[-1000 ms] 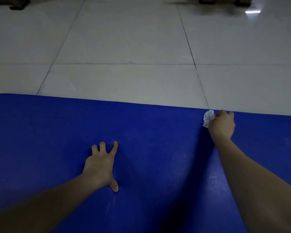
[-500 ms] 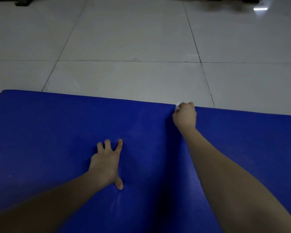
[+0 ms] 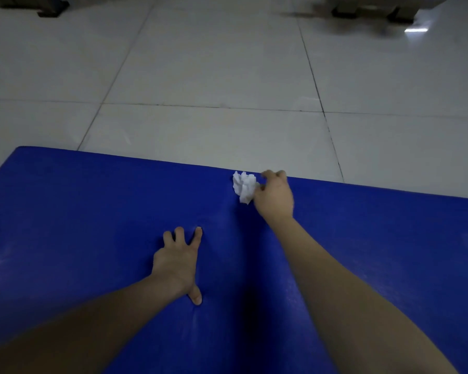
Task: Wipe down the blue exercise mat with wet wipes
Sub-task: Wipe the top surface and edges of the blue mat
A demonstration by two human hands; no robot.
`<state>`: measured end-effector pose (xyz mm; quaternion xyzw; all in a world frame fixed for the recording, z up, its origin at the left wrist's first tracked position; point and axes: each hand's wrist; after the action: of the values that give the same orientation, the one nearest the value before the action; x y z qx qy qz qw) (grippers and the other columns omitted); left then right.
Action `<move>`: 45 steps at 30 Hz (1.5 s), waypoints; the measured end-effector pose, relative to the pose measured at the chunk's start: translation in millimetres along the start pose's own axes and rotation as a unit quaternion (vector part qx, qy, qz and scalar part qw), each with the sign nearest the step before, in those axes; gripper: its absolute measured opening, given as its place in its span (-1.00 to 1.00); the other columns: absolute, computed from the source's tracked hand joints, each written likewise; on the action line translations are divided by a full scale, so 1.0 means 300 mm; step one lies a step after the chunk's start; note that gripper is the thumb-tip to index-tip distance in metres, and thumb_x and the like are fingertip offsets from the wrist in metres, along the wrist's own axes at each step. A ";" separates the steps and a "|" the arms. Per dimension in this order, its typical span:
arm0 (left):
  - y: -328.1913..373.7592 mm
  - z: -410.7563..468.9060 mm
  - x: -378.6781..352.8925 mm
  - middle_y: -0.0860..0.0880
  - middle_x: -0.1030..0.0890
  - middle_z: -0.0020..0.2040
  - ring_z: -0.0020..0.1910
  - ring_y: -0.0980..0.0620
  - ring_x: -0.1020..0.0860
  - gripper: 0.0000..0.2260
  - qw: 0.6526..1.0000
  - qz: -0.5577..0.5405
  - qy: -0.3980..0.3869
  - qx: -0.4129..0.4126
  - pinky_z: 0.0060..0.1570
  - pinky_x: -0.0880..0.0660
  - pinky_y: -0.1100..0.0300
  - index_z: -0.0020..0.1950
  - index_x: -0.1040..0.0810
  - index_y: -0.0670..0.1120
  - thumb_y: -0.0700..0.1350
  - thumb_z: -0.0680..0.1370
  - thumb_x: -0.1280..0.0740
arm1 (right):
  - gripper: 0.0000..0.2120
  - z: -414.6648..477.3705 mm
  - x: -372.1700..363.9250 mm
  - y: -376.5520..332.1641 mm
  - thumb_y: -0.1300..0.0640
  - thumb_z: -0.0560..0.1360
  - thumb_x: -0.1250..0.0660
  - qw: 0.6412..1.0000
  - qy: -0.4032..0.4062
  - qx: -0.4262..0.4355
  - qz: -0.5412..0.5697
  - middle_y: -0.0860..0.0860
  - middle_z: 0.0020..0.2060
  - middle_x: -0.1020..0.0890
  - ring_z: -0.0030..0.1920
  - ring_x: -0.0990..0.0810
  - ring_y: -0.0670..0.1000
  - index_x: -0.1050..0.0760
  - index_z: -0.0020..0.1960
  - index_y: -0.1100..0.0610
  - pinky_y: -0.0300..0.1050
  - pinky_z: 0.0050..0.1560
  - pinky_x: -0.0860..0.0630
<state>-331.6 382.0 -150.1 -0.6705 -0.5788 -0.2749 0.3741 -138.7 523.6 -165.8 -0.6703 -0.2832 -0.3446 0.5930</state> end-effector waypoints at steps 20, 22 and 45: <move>0.194 0.303 0.352 -0.05 -0.51 0.05 -0.02 -0.06 -0.54 -0.87 0.965 -0.148 0.199 -0.085 -0.20 -0.41 0.10 0.08 -0.51 -0.08 -0.09 0.57 -0.35 | -0.05 0.016 0.174 0.189 -0.38 0.12 -0.61 0.892 -0.349 -0.135 -0.254 0.02 0.05 -0.53 0.07 -0.56 0.12 -0.38 0.31 0.09 0.03 0.10 -0.57; 0.234 0.395 0.377 -0.07 -0.55 0.03 -0.02 -0.09 -0.56 -0.90 0.955 -0.221 0.169 -0.100 -0.16 -0.49 0.05 -0.12 -0.53 0.05 -0.14 0.54 -0.30 | -0.13 0.019 0.173 0.190 -0.39 0.14 -0.60 0.892 -0.349 -0.131 -0.255 0.01 -0.02 -0.53 0.01 -0.57 0.09 -0.38 0.23 0.07 0.00 0.04 -0.56; 0.003 0.608 0.327 -0.04 -0.47 -0.25 -0.30 -0.06 -0.47 -0.58 0.940 -0.114 0.274 -0.169 -0.31 -0.34 0.10 -0.23 -0.46 -0.15 0.08 0.71 -0.16 | -0.12 0.043 0.165 0.211 -0.50 0.03 -0.55 0.892 -0.338 -0.079 -0.291 -0.01 -0.18 -0.58 -0.15 -0.61 0.04 -0.38 0.08 0.06 -0.04 -0.08 -0.58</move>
<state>-324.8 587.4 -175.4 -0.5521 -0.4718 -0.5822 0.3656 -57.3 526.4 -165.0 -0.6786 -0.6206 -0.2754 0.2801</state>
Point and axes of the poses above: each hand's wrist, its own z-axis towards the middle knuckle, its own x-axis out of the back of the hand, y = z × x
